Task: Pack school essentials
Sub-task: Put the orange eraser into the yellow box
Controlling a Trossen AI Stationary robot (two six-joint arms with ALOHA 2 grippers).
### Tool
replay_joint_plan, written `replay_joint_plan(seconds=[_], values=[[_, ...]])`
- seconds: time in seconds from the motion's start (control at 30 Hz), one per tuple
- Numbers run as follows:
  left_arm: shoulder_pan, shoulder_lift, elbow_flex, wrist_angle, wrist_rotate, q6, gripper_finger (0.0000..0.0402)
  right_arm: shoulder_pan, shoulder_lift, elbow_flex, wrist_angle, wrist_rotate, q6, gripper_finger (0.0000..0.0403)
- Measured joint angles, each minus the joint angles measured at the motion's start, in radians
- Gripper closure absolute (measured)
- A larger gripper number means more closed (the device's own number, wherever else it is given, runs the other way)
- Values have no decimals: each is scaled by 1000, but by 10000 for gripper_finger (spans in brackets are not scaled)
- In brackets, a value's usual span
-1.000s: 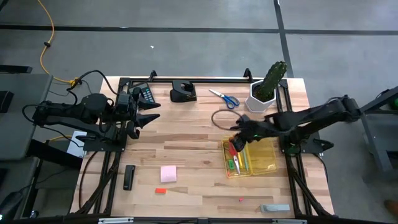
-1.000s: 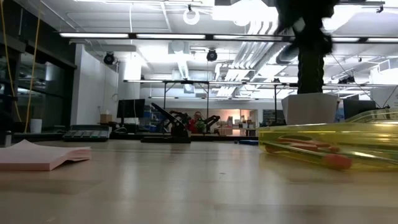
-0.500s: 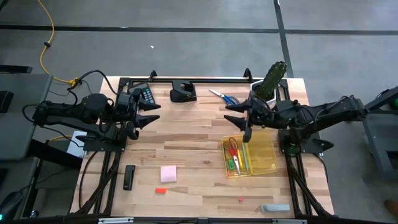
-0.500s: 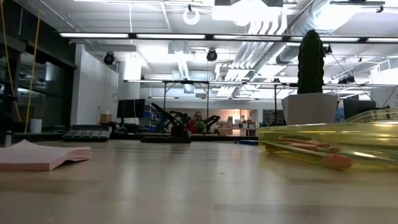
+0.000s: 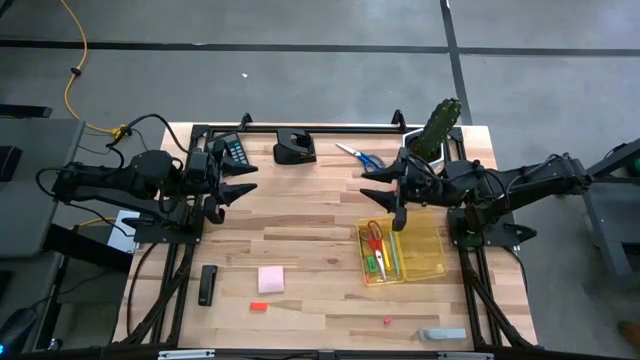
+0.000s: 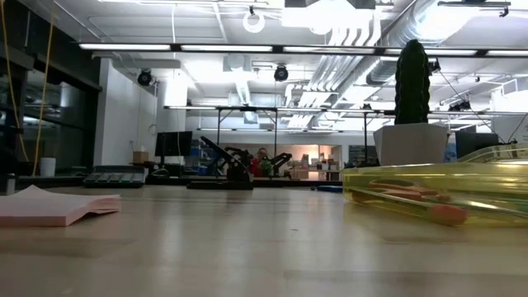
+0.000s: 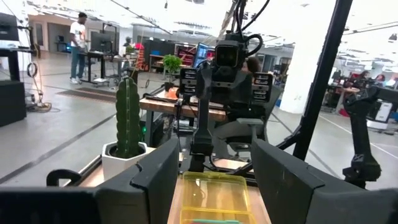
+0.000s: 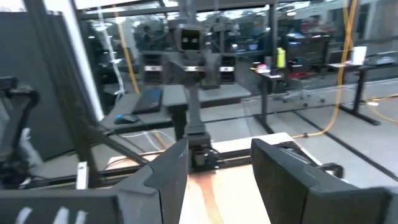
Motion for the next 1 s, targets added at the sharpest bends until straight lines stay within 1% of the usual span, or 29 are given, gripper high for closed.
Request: replay_joint_plan(seconds=[0.17,0.4,1.0], values=[[0,0,0,0,-2,0,213,0,0,0,12,-39,-1,235],[0,0,0,-1,-2,2,213,-12,0,0,38,-1,-1,235],[0,0,0,-2,-2,-1,213,-14,0,0,23,0,-1,235]])
